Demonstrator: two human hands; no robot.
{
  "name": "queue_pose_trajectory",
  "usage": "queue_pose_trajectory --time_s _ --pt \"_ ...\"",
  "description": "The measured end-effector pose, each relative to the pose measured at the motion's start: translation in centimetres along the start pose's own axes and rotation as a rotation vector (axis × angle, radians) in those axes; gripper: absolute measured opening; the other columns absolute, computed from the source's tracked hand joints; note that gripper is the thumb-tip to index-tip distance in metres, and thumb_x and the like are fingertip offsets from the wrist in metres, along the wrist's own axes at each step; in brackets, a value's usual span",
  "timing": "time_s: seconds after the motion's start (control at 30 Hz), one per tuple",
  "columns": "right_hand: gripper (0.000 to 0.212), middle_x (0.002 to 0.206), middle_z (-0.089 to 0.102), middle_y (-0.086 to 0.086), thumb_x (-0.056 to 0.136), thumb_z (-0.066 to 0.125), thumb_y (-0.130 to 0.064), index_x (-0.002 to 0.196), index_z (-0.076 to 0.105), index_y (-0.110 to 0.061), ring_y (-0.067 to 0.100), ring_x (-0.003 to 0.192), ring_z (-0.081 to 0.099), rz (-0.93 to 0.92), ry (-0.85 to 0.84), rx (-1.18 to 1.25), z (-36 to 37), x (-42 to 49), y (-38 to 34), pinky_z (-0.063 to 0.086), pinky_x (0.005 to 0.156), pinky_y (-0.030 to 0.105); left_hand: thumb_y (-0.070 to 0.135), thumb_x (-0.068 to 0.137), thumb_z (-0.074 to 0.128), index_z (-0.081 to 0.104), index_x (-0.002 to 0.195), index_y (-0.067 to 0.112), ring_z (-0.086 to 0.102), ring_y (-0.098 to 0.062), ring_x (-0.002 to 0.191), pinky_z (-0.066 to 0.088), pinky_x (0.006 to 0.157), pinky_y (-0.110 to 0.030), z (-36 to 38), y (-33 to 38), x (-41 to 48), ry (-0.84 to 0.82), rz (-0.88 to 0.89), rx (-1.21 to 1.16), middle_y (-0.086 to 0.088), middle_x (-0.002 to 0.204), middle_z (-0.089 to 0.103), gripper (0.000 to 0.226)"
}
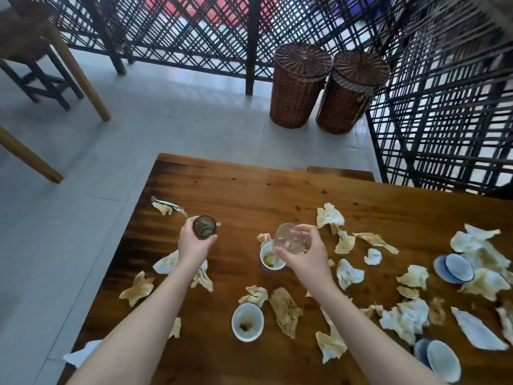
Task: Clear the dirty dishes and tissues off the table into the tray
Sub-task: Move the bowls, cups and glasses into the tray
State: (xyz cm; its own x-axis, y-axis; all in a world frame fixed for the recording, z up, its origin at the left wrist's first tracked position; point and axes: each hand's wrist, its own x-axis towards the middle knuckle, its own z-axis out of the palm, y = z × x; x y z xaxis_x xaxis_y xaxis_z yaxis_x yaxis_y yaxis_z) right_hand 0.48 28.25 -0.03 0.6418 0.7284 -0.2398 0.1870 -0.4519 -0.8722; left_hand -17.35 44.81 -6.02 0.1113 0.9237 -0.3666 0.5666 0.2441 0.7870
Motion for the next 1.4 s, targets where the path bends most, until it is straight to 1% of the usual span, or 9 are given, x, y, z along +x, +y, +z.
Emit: queue_pose_trajectory --time_s 0.23,0.37,0.53,0.67,0.8,1.0,1.13,1.27,1.4 --pt "0.055 0.108 0.053 -0.028 0.066 0.084 -0.041 0.105 0.045 -0.045 -0.012 0.100 0.049 0.036 0.057 0.002 -3.1 -1.9 2.0 0.040 0.071 0.007 0.018 0.075 0.082 0.051 0.129 0.018 0.052 -0.024 0.121 0.046 0.098 -0.035 1.5 1.3 -2.4 0.036 0.115 -0.035 -0.005 0.128 0.057 0.063" --pt "0.054 0.109 0.053 -0.029 0.067 0.083 -0.039 0.104 0.045 -0.047 -0.014 0.098 0.048 0.063 0.118 0.055 -6.2 -4.1 3.0 0.041 0.063 0.004 0.022 0.071 0.085 0.055 0.124 0.017 0.056 -0.019 0.112 0.045 0.089 -0.028 3.5 3.5 -5.2 -0.069 0.238 -0.080 -0.002 0.118 0.063 0.061" --pt "0.054 0.111 0.056 -0.021 0.068 0.084 -0.036 0.106 0.045 -0.044 -0.005 0.102 0.052 0.058 0.207 0.100 -11.0 -7.6 4.9 0.040 0.071 0.012 0.022 0.069 0.087 0.057 0.121 0.021 0.057 -0.017 0.109 0.047 0.087 -0.027 7.0 6.4 -10.7 -0.198 0.334 -0.093 0.002 0.114 0.065 0.059" --pt "0.054 0.106 0.055 -0.025 0.068 0.084 -0.034 0.104 0.046 -0.043 -0.018 0.095 0.049 0.028 0.276 0.115 -15.5 -11.0 6.9 0.041 0.065 0.001 0.023 0.069 0.087 0.057 0.119 0.023 0.057 -0.015 0.106 0.047 0.083 -0.019 9.9 7.7 -16.6 -0.267 0.419 -0.074 0.003 0.111 0.064 0.058" --pt "0.058 0.109 0.054 -0.024 0.066 0.085 -0.037 0.109 0.046 -0.040 -0.005 0.099 0.053 0.012 0.331 0.134 -20.3 -15.5 10.0 0.040 0.069 0.008 0.020 0.069 0.087 0.058 0.120 0.019 0.061 -0.015 0.105 0.052 0.085 -0.021 12.9 7.9 -23.1 -0.346 0.476 -0.076 0.001 0.110 0.067 0.058" --pt "0.059 0.106 0.055 -0.025 0.067 0.086 -0.032 0.109 0.046 -0.037 -0.013 0.095 0.054 -0.028 0.383 0.149 -28.4 -23.5 15.6 0.043 0.069 0.002 0.021 0.067 0.088 0.059 0.116 0.023 0.059 0.010 0.082 0.043 0.061 0.001 17.9 7.8 -33.7 -0.378 0.474 -0.066 0.018 0.094 0.064 0.057" --pt "0.060 0.104 0.058 -0.019 0.065 0.086 -0.031 0.111 0.047 -0.033 -0.004 0.092 0.057 0.001 0.465 0.138 -34.0 -28.1 19.0 0.043 0.071 0.005 0.026 0.067 0.088 0.060 0.116 0.024 0.061 -0.010 0.096 0.040 0.069 -0.006 21.9 8.3 -39.9 -0.386 0.520 -0.002 0.010 0.100 0.065 0.057" --pt "0.061 0.104 0.055 -0.021 0.067 0.085 -0.031 0.114 0.046 -0.033 0.000 0.097 0.054 0.028 0.536 0.141 -38.8 -31.7 22.2 0.042 0.079 0.011 0.026 0.065 0.089 0.062 0.117 0.022 0.059 -0.011 0.101 0.042 0.073 -0.012 25.9 9.6 -45.1 -0.438 0.546 0.010 0.008 0.105 0.066 0.059" --pt "0.061 0.101 0.053 -0.028 0.068 0.085 -0.030 0.112 0.044 -0.036 -0.005 0.095 0.053 0.060 0.585 0.175 -43.0 -34.3 24.9 0.040 0.072 0.006 0.027 0.066 0.087 0.062 0.121 0.023 0.058 -0.012 0.099 0.039 0.073 -0.016 29.9 11.2 -48.9 -0.493 0.596 0.061 0.008 0.105 0.065 0.060"
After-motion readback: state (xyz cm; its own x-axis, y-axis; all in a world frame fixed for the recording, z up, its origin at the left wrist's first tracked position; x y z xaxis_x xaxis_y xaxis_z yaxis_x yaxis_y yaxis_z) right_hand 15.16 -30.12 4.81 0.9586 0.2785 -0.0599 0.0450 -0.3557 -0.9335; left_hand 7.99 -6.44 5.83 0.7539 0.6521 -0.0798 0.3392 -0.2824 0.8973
